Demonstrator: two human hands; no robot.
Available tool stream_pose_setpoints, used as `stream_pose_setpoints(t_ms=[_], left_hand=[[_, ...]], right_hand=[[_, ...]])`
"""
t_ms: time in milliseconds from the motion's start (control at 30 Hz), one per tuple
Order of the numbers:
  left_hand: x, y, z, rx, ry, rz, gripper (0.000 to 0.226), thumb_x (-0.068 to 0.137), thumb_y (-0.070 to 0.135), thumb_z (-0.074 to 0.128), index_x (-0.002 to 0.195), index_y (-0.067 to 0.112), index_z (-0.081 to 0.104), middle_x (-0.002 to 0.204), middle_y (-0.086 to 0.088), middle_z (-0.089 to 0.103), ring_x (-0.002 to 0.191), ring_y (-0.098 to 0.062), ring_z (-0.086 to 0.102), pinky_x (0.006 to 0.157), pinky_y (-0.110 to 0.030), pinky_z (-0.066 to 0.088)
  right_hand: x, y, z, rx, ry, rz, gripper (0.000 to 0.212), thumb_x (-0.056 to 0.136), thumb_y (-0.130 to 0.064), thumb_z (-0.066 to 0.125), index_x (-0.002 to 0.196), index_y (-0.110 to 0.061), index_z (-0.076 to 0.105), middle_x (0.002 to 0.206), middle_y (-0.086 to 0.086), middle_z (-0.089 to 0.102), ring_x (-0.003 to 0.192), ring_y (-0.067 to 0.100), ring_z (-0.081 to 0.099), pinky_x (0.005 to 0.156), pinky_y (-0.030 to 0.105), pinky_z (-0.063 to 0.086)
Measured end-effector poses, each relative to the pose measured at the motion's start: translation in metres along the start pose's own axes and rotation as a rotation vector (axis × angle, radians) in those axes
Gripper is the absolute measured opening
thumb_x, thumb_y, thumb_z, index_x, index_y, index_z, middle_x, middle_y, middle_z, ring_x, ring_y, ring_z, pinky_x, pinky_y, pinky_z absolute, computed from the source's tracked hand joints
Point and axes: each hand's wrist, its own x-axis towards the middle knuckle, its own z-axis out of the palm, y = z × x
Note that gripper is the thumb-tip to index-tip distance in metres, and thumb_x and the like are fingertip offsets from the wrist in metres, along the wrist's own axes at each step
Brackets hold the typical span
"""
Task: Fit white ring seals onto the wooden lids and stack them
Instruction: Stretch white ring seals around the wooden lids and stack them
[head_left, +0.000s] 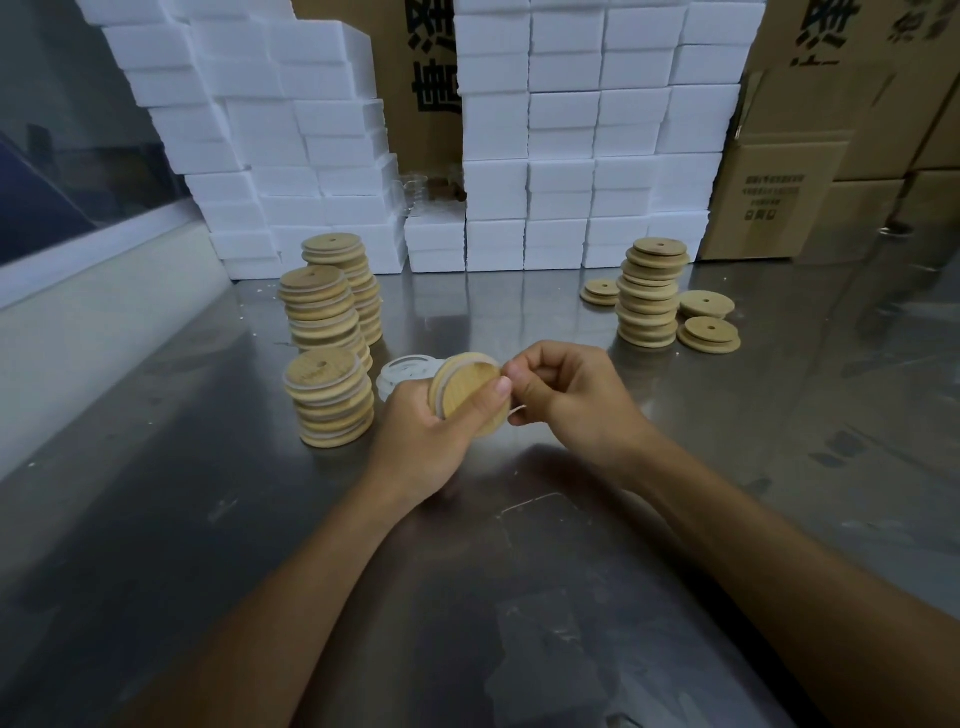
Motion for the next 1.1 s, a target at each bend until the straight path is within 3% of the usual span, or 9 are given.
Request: stream_pose_setpoints(t_ms=[67, 200, 333, 433, 600, 800, 933, 1000, 1100], left_hand=[[0.000, 0.002, 0.001, 0.001, -0.005, -0.003, 0.028, 0.079, 0.052, 0.067, 0.076, 0.024, 0.070, 0.053, 0.014, 0.061, 0.048, 0.000, 0.055, 0.045, -0.013, 0.040], [0.001, 0.001, 0.000, 0.046, -0.007, 0.060, 0.021, 0.083, 0.046, 0.071, 0.074, 0.028, 0.067, 0.053, 0.016, 0.060, 0.050, -0.003, 0.055, 0.049, -0.017, 0.041], [0.003, -0.001, 0.000, -0.029, 0.015, 0.061, 0.012, 0.085, 0.019, 0.075, 0.081, 0.026, 0.066, 0.066, 0.009, 0.065, 0.057, -0.006, 0.062, 0.048, -0.017, 0.045], [0.003, 0.001, -0.003, -0.110, 0.046, -0.016, 0.007, 0.085, 0.010, 0.073, 0.085, 0.015, 0.069, 0.069, 0.000, 0.071, 0.054, -0.007, 0.064, 0.044, -0.016, 0.045], [0.004, 0.009, -0.001, -0.328, 0.133, -0.212, 0.009, 0.087, 0.013, 0.071, 0.090, 0.005, 0.068, 0.076, -0.009, 0.074, 0.058, -0.015, 0.066, 0.046, -0.021, 0.046], [0.001, 0.018, 0.002, -0.554, 0.114, -0.347, 0.016, 0.089, 0.016, 0.067, 0.100, 0.003, 0.068, 0.084, -0.010, 0.075, 0.069, -0.018, 0.071, 0.050, -0.020, 0.048], [0.002, 0.015, 0.003, -0.420, 0.120, -0.329, 0.017, 0.087, 0.015, 0.071, 0.101, 0.004, 0.067, 0.087, -0.011, 0.073, 0.075, -0.020, 0.068, 0.055, -0.025, 0.050], [0.003, 0.011, 0.002, -0.169, 0.154, -0.135, 0.015, 0.082, 0.008, 0.076, 0.091, 0.016, 0.067, 0.085, -0.006, 0.072, 0.076, -0.016, 0.068, 0.061, -0.025, 0.053], [0.003, 0.010, 0.000, 0.097, 0.123, 0.068, 0.033, 0.076, 0.004, 0.080, 0.085, 0.031, 0.064, 0.084, 0.003, 0.071, 0.078, -0.010, 0.069, 0.069, -0.023, 0.056]], right_hand=[[0.000, 0.001, 0.002, -0.065, 0.031, -0.040, 0.013, 0.096, -0.004, 0.056, 0.088, 0.005, 0.061, 0.074, 0.013, 0.065, 0.065, 0.015, 0.063, 0.063, 0.026, 0.057], [0.001, 0.004, 0.002, -0.339, 0.116, -0.193, 0.011, 0.097, -0.008, 0.057, 0.087, -0.002, 0.058, 0.076, 0.012, 0.064, 0.071, 0.027, 0.062, 0.067, 0.047, 0.055], [0.001, 0.005, -0.004, -0.451, 0.182, -0.291, 0.011, 0.097, -0.012, 0.057, 0.086, -0.009, 0.057, 0.072, -0.007, 0.059, 0.067, 0.010, 0.054, 0.060, 0.032, 0.048], [0.003, 0.005, -0.002, -0.390, 0.177, -0.235, 0.010, 0.097, -0.017, 0.060, 0.088, -0.011, 0.060, 0.076, -0.012, 0.061, 0.072, 0.006, 0.059, 0.065, 0.031, 0.053], [0.003, 0.004, 0.003, -0.159, 0.150, -0.137, 0.007, 0.095, -0.013, 0.062, 0.090, -0.010, 0.059, 0.079, 0.010, 0.068, 0.067, 0.017, 0.068, 0.061, 0.033, 0.056], [0.001, 0.002, 0.010, -0.066, 0.137, -0.107, 0.015, 0.088, -0.010, 0.071, 0.091, -0.012, 0.057, 0.080, 0.005, 0.067, 0.069, 0.016, 0.067, 0.064, 0.034, 0.056], [0.000, 0.001, 0.007, -0.203, 0.146, -0.178, 0.011, 0.089, -0.005, 0.068, 0.094, -0.009, 0.060, 0.081, -0.002, 0.064, 0.074, 0.015, 0.060, 0.069, 0.038, 0.053], [-0.001, 0.000, 0.004, -0.313, 0.126, -0.230, 0.008, 0.090, -0.003, 0.065, 0.093, -0.010, 0.062, 0.084, -0.006, 0.063, 0.076, 0.016, 0.059, 0.068, 0.034, 0.051], [-0.002, -0.001, 0.001, -0.415, 0.097, -0.270, 0.007, 0.090, -0.003, 0.063, 0.094, -0.010, 0.064, 0.087, -0.004, 0.064, 0.079, 0.018, 0.059, 0.071, 0.035, 0.051]])
